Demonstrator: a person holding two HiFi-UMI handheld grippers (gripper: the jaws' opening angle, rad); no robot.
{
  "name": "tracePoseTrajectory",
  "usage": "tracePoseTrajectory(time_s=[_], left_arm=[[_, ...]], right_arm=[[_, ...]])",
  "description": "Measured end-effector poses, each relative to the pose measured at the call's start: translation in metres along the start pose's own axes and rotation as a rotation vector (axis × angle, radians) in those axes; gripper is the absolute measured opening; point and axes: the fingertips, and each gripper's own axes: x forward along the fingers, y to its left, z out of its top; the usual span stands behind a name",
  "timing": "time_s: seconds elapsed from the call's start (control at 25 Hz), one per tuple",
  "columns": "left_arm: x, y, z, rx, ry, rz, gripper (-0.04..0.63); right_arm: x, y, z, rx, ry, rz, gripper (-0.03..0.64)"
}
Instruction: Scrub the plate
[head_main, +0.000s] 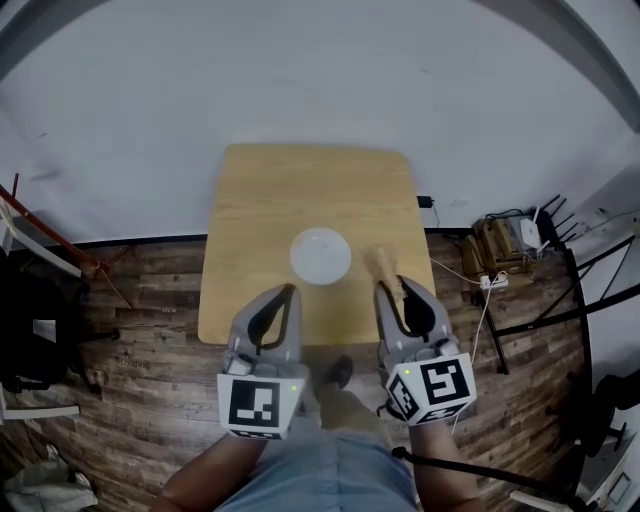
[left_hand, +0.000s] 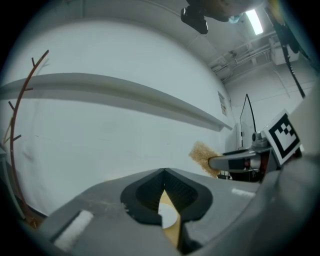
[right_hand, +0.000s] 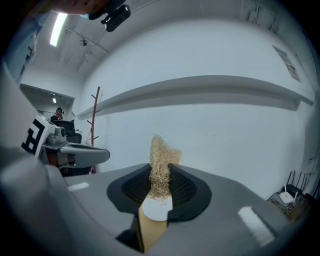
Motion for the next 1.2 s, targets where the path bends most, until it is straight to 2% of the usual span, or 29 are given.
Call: tracePoseTrajectory(time_s=[0.36,0.48,0.68,0.88,1.2], left_arm=[[0.066,0.002,-0.013,0.008,0.056,0.033,0.020],[0.089,0.005,-0.022,0.029,0.079,0.043,0.020],[0.121,0.013,-0.035,-0.002,0.137,0.101,0.020],[0.137,0.028,-0.032,0.029,0.160,0.172,0.020],[0.157,0.055,-0.040,-0.007,0.206,0.214,0.020]], right_arm=[[0.053,-0.047,-0.017,0.034,0.021,0.046,0.095],[0.074,-0.058,-0.025,0.045,0.042,0.081,0.095],[0.105,-0.070,-0.041,0.068,0.075,0.156,0.095],[0.128,-0.073,-0.053,0.080,0.112,0.242,0.095],[0.160,-0.057,-0.074,0.081,0.176,0.344,0.095]])
